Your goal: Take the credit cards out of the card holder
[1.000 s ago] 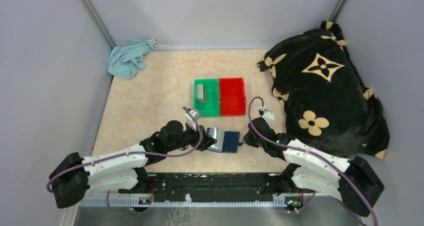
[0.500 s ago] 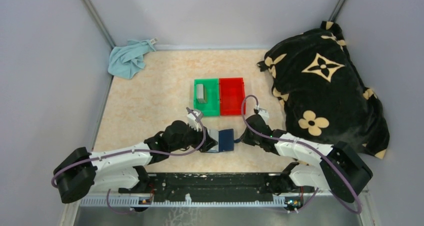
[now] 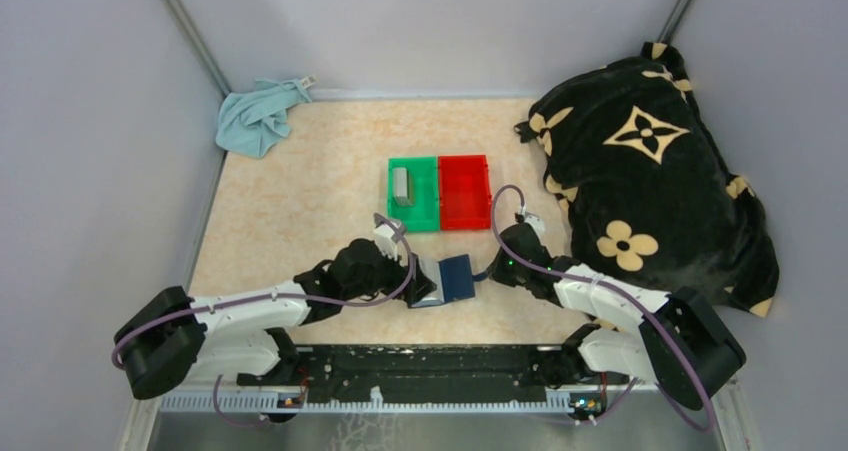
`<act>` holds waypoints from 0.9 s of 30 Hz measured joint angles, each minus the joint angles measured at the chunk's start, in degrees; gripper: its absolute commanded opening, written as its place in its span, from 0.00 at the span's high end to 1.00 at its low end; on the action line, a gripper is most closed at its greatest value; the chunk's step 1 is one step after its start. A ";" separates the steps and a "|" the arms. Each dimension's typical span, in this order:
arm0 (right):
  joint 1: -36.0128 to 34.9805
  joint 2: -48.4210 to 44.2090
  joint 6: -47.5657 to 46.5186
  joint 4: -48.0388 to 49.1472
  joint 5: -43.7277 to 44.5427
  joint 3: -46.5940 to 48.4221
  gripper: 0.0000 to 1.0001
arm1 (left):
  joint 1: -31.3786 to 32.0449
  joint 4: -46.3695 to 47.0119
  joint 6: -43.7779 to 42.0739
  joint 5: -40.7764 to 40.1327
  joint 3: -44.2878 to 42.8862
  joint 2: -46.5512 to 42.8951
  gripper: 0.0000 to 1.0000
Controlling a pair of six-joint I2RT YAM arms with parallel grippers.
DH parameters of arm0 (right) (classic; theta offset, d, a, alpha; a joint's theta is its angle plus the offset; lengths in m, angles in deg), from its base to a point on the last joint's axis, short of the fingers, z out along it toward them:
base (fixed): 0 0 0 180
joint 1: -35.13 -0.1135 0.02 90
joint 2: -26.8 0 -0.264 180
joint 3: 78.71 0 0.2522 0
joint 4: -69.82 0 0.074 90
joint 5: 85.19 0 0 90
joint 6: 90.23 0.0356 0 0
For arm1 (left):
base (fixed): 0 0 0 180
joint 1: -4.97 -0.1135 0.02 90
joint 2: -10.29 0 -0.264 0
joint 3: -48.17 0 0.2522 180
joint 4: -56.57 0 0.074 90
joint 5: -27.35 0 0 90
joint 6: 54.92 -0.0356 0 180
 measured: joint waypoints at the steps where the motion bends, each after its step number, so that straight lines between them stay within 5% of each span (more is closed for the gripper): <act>1: 0.00 0.00 -0.04 0.02 -0.09 0.00 1.00 | -0.13 0.02 0.07 0.17 0.00 0.72 0.08; 14: 0.04 -0.11 -0.37 1.60 -0.96 -1.01 1.00 | -0.22 3.34 1.75 3.96 -0.02 8.81 0.10; 27: 0.20 -0.98 -0.04 2.99 -1.44 -2.21 1.00 | -0.22 6.82 1.88 7.37 -3.45 13.42 0.22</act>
